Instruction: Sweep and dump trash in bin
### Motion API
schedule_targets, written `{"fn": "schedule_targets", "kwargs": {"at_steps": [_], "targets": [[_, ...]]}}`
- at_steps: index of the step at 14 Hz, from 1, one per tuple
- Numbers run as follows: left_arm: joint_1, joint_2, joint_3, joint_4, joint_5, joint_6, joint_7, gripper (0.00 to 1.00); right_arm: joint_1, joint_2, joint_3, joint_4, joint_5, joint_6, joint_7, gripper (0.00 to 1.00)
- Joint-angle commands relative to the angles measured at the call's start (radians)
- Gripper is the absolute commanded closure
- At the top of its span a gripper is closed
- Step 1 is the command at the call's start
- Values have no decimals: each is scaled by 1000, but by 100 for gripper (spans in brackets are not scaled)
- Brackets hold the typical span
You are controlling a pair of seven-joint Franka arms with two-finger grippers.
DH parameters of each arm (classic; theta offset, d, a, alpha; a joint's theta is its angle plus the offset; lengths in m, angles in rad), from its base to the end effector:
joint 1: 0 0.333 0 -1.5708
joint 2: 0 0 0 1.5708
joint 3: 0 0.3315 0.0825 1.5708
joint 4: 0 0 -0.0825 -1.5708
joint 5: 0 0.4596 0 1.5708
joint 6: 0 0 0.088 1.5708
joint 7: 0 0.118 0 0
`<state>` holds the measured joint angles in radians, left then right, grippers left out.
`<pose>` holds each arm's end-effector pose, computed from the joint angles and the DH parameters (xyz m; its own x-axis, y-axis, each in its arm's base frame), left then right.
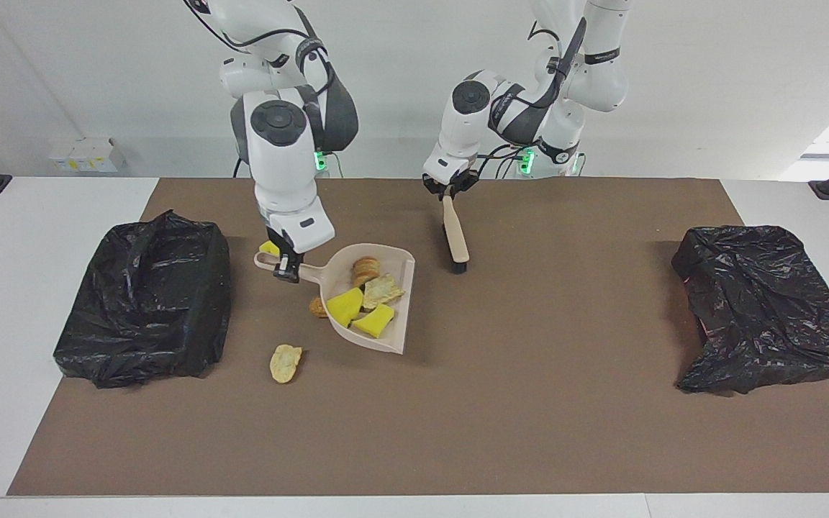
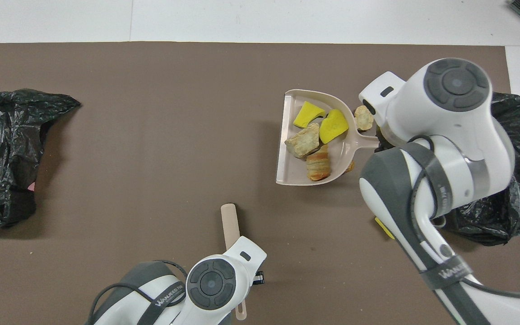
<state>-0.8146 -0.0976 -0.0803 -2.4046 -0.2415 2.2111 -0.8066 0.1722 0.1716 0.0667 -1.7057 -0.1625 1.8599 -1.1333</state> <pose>0.3196 -0.4139 0.2983 0.9785 0.0612 -0.1970 0.0703 -0.9967 0.0395 0.6716 0.1466 0.4672 0.1526 0.9786 -0.1381 0.9881 -0.1481 0.0424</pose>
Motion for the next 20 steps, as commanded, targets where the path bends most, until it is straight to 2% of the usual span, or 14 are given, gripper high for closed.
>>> {"fn": "schedule_targets", "kwargs": {"at_steps": [1,6,10,12,15,17,20], "targets": [[5,-24,20,-5,18,6,-11,0,-78,-63,12,-34,38,-7,-104,100],[178,16,24,125,114,-89,29,0,-299,-109,8,-35,57,-27,-346,100],[334,47,27,246,125,-142,164,0,-483,-113,5,-34,67,-28,-508,100],[418,74,27,332,128,-209,184,0,-563,-118,2,-34,48,-7,-580,100],[535,88,27,430,134,-303,350,0,-648,-121,1,-35,-17,50,-650,100],[609,88,27,479,136,-339,420,0,-651,-142,-1,-90,-121,140,-652,100],[695,84,30,518,142,-390,576,0,-669,-243,-4,-288,-248,330,-614,100]]}}
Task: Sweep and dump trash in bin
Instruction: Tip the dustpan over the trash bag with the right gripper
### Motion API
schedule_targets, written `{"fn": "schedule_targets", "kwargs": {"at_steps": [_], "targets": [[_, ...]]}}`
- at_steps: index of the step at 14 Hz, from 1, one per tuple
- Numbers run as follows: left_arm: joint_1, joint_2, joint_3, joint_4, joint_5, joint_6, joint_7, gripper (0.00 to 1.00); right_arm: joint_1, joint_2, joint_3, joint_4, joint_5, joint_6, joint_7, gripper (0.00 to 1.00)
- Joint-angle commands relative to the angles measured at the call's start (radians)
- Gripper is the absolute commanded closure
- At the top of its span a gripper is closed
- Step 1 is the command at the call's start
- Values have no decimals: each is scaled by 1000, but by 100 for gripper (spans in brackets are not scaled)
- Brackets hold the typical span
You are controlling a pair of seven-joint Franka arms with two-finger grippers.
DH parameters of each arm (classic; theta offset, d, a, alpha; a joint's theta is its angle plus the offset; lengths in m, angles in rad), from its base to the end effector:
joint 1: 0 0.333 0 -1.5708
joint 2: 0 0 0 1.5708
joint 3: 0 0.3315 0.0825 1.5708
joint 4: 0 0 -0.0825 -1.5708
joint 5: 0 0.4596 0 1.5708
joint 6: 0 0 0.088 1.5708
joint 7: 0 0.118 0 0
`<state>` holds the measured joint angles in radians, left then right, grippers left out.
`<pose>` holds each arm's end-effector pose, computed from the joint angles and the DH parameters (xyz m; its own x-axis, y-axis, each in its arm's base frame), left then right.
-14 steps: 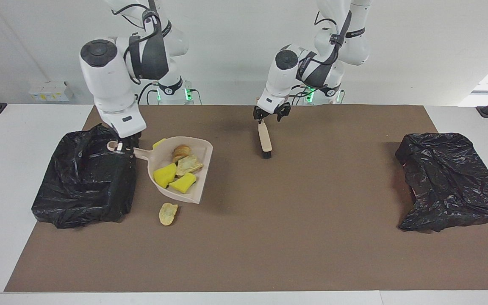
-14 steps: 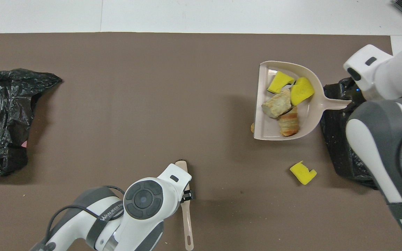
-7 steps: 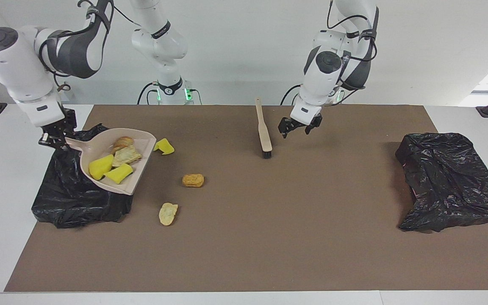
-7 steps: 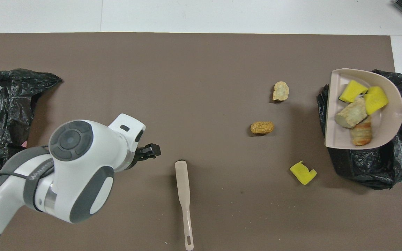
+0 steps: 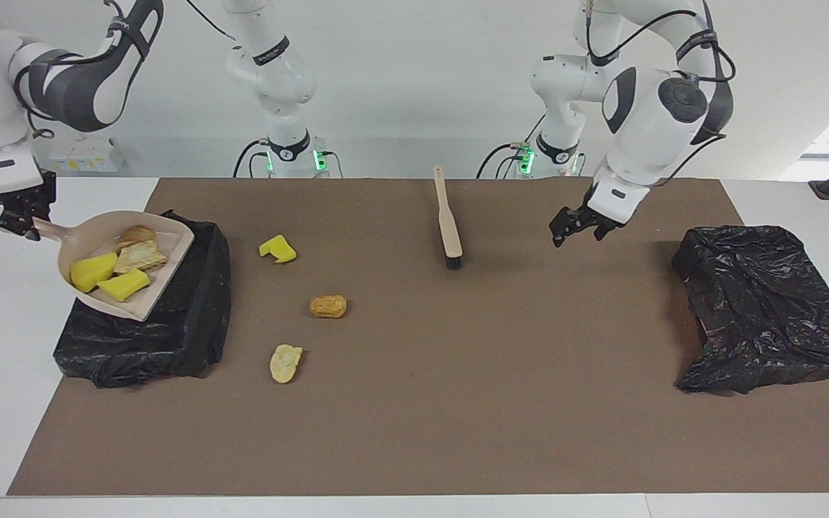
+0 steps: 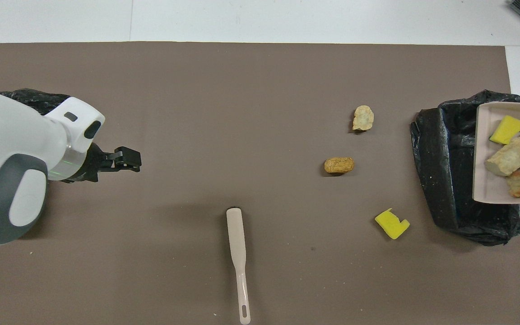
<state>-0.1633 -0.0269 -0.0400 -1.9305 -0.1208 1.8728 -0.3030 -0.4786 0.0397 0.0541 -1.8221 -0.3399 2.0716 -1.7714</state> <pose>0.6045 -0.1354 0.4743 0.9889 0.1336 -0.0650 0.1395 -0.9854 0.0979 0.6030 -0.2954 0.5144 0.1062 0.9317 -0.3473 0.9909 -0.0699 0.1155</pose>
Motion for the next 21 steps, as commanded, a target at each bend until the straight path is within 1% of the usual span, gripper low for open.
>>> {"fn": "schedule_targets", "kwargs": {"at_steps": [1,3,5,6,8,9,11,14,17,19,21], "targets": [[66,10,-11,70,53,-84,131,0,-20,-148,10,-240,-141,184,59,100],[100,10,-11,125,63,-156,230,0,7,-181,13,-290,-268,186,157,100],[139,4,-12,151,73,-182,297,0,60,-184,12,-299,-406,174,251,100],[140,1,-12,162,96,-188,323,0,81,-184,13,-301,-468,138,300,100],[139,7,-12,226,128,-234,335,0,138,-178,13,-299,-539,56,364,100],[142,-1,-11,226,127,-227,329,0,174,-179,13,-298,-604,30,380,100],[142,-10,-11,231,127,-231,324,0,233,-176,13,-275,-707,-69,408,100],[140,-10,-12,235,122,-218,327,0,288,-170,15,-238,-813,-172,411,100],[142,-11,-9,251,125,-241,338,0,320,-172,26,-209,-876,-258,411,100],[140,-11,-9,272,129,-280,344,0,354,-173,26,-175,-890,-313,411,100],[142,-27,-12,265,127,-293,363,0,391,-172,27,-137,-889,-366,411,100]]}}
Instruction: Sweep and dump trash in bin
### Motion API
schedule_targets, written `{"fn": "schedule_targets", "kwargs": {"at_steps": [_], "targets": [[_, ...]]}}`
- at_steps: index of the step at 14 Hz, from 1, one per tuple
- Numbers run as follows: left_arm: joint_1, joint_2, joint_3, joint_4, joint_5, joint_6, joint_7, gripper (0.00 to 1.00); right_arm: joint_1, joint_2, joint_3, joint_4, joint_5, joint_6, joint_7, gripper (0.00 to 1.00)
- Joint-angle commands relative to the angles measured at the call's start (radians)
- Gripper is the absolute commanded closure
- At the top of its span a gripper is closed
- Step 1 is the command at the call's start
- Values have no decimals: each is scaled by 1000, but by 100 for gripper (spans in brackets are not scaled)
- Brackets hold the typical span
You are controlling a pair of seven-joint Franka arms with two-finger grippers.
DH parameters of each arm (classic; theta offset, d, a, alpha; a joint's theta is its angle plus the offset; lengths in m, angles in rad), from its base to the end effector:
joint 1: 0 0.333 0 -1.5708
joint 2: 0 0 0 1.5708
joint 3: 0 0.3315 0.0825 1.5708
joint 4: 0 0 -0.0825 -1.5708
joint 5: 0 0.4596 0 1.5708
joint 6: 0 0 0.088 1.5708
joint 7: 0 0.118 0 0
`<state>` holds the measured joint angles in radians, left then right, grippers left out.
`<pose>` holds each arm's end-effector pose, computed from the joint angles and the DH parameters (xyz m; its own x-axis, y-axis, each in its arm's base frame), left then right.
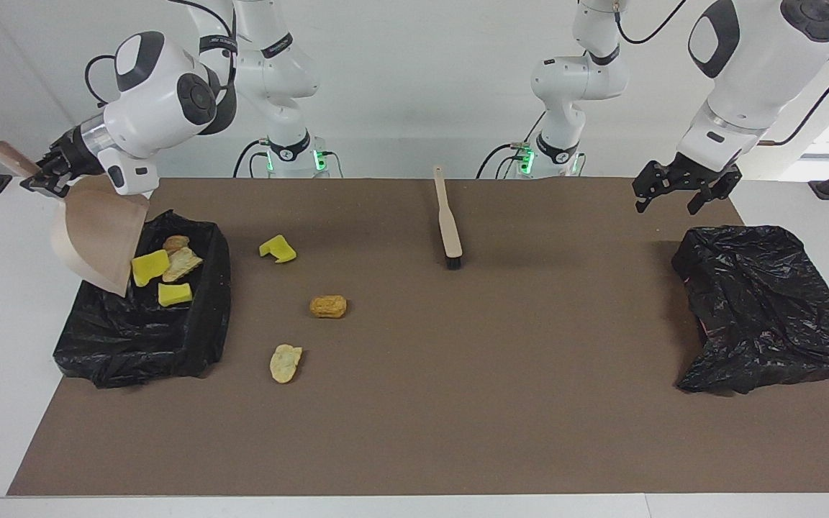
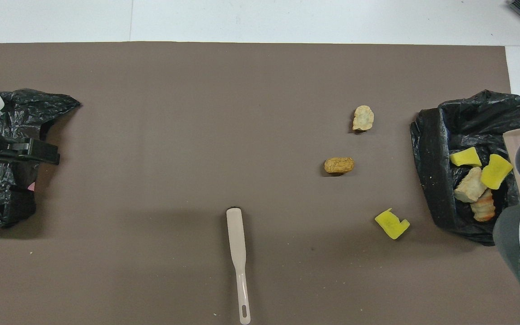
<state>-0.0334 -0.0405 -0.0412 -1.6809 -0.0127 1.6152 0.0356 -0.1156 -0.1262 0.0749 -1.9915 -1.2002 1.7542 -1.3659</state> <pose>0.6164 -0.0479 0.5977 0.9937 -0.1093 -0.0248 -0.1090 -0.9940 0.0119 0.5926 -0.1157 0.5524 -0.0541 0.3831 -0.9221 0.9980 0.0513 -0.0373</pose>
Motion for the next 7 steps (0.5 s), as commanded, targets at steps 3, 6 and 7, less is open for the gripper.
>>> {"fn": "schedule_targets", "kwargs": {"at_steps": [3,6,7], "targets": [[12,-35,-11,-19,19,-29,26,0,37,-4,32,94,24,-77,54,100],[12,-35,-11,-19,19,-26,24,0,37,31,74,152,147,-113,102,100],[12,-35,-11,-20,17,-20,24,0,37,54,78,186,234,-136,144,100]]}}
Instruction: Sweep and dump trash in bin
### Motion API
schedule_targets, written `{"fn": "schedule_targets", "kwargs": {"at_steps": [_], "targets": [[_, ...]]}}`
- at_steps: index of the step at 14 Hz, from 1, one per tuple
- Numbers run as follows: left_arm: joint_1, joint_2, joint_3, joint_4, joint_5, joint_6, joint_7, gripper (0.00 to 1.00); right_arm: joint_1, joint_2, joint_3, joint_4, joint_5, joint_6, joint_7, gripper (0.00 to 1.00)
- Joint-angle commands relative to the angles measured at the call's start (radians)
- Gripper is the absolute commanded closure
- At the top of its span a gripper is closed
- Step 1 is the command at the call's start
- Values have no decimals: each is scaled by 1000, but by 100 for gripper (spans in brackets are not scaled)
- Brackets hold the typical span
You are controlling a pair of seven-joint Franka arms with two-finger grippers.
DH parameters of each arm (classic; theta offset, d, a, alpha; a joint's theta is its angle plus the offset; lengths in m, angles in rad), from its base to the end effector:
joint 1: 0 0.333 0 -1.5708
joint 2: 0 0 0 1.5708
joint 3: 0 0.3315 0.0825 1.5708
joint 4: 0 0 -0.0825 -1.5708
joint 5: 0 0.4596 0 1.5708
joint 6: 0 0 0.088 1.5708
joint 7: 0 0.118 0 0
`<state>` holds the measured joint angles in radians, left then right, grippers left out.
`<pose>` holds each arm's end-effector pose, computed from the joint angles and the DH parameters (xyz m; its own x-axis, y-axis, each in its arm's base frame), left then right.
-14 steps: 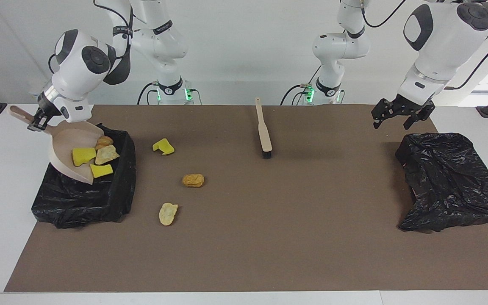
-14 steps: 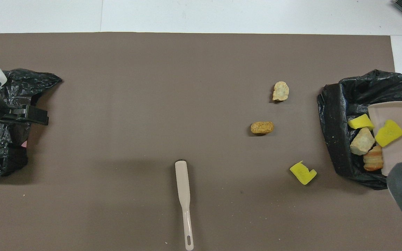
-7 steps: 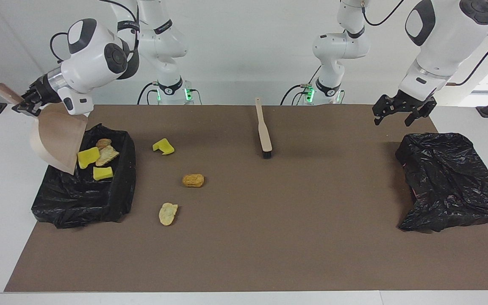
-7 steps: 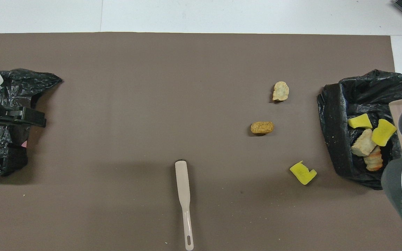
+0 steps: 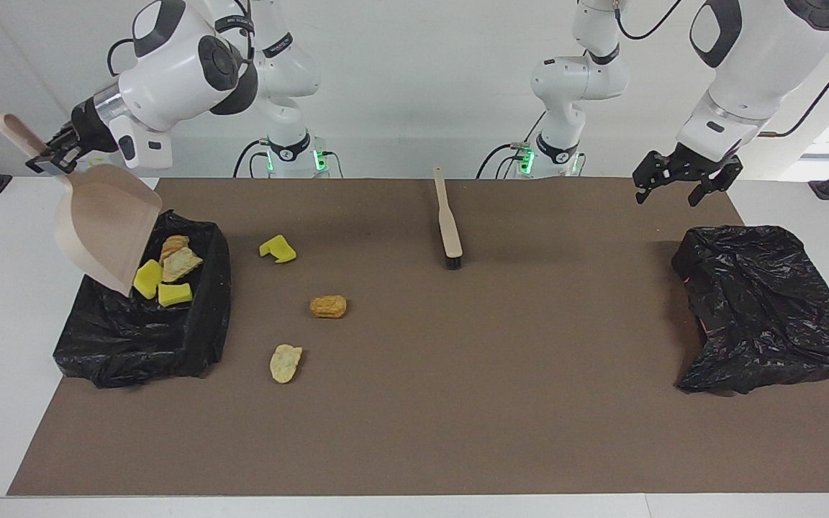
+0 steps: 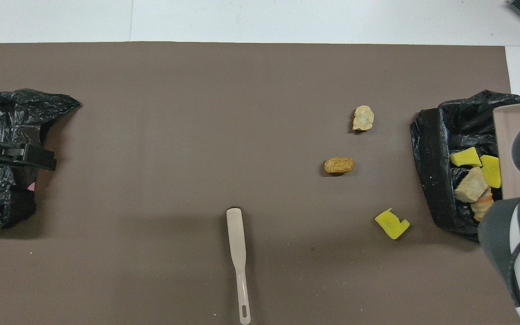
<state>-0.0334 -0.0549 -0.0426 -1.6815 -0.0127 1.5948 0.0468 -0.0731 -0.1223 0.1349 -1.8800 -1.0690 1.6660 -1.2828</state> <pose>0.6100 -0.0485 0.6045 0.9920 -0.1220 -0.0313 -0.1217 -0.9925 0.0118 0.6005 -0.0549 0.5987 0.0943 0.4772 -0.8737 0.9939 0.0055 0.1102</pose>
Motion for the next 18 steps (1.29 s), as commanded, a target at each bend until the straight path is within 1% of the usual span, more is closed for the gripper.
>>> {"fn": "schedule_targets", "kwargs": {"at_steps": [1,3,4,5,6,7,8,9,10,12,14,15,18], "targets": [[12,-25,-10,-23,17,4,13,0,-5,59,17,84,172,-46,116,100],[12,-34,-8,-32,11,22,12,0,-1,82,22,85,250,-51,236,100],[12,-36,-10,-35,11,25,13,0,31,99,32,91,292,-52,297,100],[10,-37,-10,-40,8,36,13,0,62,137,31,140,343,-66,391,100],[10,-39,-10,-44,7,45,13,0,79,209,32,221,380,-140,480,100],[7,-45,-10,-55,7,48,13,0,103,299,35,339,394,-217,544,100],[4,-51,-10,-66,7,57,13,0,151,384,35,460,406,-273,609,100],[4,-51,-10,-67,7,59,13,0,179,435,34,537,426,-287,670,100],[4,-51,-10,-67,7,56,13,0,183,478,35,583,467,-285,748,100],[4,-51,-10,-67,7,54,13,0,188,542,37,655,597,-261,929,100],[4,-51,-10,-66,7,53,13,0,231,617,38,751,681,-252,1101,100],[4,-51,-10,-66,7,51,13,0,251,654,41,784,711,-229,1205,100],[7,-49,-8,-61,7,47,11,0,317,737,40,818,832,-115,1483,100]]}}
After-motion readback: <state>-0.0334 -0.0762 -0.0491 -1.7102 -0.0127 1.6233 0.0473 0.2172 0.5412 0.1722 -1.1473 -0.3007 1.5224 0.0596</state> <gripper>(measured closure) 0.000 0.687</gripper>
